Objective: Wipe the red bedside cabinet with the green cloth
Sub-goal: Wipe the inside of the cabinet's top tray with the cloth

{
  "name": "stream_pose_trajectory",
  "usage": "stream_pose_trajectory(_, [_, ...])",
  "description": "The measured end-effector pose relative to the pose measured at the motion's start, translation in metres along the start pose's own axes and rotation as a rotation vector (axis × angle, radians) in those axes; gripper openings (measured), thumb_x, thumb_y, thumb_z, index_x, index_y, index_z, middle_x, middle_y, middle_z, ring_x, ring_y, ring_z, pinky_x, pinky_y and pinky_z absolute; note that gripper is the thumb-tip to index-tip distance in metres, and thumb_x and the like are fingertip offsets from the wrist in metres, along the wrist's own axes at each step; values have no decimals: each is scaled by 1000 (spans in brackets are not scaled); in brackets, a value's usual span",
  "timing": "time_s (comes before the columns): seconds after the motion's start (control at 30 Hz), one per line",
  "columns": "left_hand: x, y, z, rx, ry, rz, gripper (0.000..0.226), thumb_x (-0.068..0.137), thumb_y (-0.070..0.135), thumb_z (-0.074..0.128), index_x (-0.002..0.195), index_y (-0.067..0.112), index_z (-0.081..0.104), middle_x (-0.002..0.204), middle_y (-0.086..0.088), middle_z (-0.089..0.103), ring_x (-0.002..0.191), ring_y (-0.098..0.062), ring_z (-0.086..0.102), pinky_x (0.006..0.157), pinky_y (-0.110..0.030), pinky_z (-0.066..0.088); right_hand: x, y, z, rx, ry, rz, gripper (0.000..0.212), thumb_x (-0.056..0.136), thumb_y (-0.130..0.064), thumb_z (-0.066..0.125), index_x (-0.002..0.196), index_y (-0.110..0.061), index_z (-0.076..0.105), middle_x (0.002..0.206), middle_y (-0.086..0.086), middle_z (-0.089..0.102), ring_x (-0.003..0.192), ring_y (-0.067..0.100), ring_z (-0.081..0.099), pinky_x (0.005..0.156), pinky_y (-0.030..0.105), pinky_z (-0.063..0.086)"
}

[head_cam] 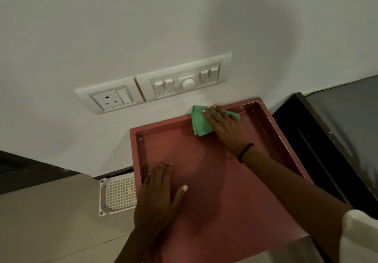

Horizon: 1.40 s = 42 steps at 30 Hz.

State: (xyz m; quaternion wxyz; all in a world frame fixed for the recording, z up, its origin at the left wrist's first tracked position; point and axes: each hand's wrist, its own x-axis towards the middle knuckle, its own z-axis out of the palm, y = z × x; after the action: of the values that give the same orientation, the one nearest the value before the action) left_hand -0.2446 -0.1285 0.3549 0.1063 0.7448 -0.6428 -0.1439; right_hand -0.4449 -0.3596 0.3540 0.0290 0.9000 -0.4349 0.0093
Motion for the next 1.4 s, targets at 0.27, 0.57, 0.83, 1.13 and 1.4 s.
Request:
stream_pose_trajectory(0.27, [-1,-1,-1,26,-9,-13,76,95,70,33,150,17,40,154,-5,44,141,-25,44,115,-38,23,-19,99,-16,-112,-37,239,52,88,-7,65,138,-3,52,146,19,47,137,44,42,89,51,51])
stream_pose_trajectory(0.57, [3,1,1,23,-38,6,79,94,71,30,151,17,38,155,-6,43,141,-26,43,117,-41,22,-57,126,-18,129,-43,359,52,99,-6,45,151,-6,38,155,18,37,141,39,36,98,53,50])
stream_pose_trajectory(0.83, [-16,33,11,76,-216,63,93,90,78,4,159,18,20,167,-4,18,154,-19,14,124,-39,3,-148,86,-25,212,-59,287,52,91,-2,47,143,-3,49,158,14,33,142,40,36,95,51,53])
stream_pose_trajectory(1.13, [-44,70,28,84,-321,56,96,87,79,5,160,18,14,169,-4,3,155,-18,-2,120,-34,1,-186,-17,3,480,-165,441,63,90,-1,49,152,-9,36,159,15,33,149,33,26,120,51,22])
stream_pose_trajectory(1.4, [-53,66,31,114,-374,96,84,93,59,39,157,9,22,166,-13,15,153,-28,14,120,-52,30,-234,-109,2,455,-180,162,71,71,-16,82,138,-17,58,146,7,54,137,28,49,109,49,44])
